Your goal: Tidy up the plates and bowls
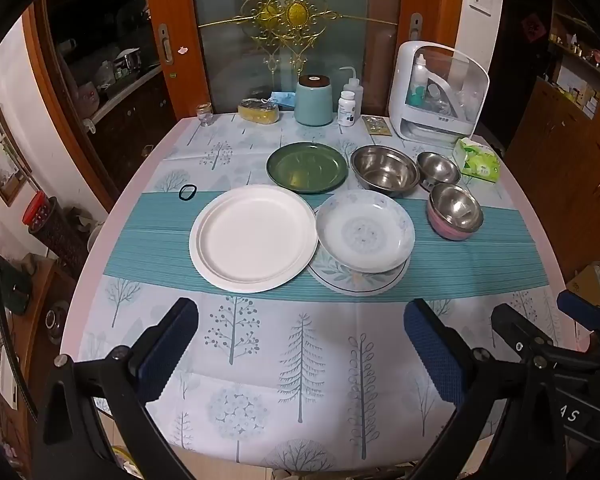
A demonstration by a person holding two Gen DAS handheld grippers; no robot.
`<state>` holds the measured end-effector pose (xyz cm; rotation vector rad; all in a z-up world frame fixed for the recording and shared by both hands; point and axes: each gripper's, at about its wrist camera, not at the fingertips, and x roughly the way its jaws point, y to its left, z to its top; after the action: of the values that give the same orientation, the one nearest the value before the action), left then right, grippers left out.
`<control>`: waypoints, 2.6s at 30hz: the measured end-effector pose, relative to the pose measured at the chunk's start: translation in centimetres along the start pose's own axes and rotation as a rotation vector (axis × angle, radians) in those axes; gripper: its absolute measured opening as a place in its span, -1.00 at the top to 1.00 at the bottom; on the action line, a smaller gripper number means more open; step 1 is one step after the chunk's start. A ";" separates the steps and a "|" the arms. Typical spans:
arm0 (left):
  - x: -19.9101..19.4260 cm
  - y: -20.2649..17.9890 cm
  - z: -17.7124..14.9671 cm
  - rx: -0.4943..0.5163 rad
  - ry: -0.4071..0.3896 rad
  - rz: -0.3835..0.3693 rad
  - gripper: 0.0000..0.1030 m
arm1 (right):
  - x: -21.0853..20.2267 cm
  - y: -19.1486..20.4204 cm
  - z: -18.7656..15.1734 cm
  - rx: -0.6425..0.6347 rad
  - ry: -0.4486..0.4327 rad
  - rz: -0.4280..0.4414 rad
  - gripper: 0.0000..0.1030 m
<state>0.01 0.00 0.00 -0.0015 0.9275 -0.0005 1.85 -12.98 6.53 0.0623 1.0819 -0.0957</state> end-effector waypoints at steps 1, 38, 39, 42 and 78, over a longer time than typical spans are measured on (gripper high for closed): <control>0.0 0.0 0.0 0.000 0.001 0.000 -0.98 | 0.1 0.0 0.0 0.000 0.008 0.000 -0.92; 0.9 -0.1 0.3 0.013 0.043 -0.029 -0.98 | 0.2 0.0 0.6 0.014 -0.001 0.000 -0.86; 0.9 -0.1 0.3 0.013 0.044 -0.029 -0.98 | 0.2 0.0 0.7 0.013 -0.002 0.000 -0.86; 1.0 0.1 0.2 0.011 0.050 -0.022 -0.98 | 0.1 0.0 0.8 0.016 -0.007 0.003 -0.86; 0.3 -0.7 -0.7 -0.012 0.066 -0.016 -0.98 | -0.9 -0.4 -0.1 0.000 -0.038 0.027 -0.86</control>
<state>-0.40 -0.67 -0.66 -0.0199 0.9931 -0.0102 1.28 -13.31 7.26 0.0750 1.0425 -0.0728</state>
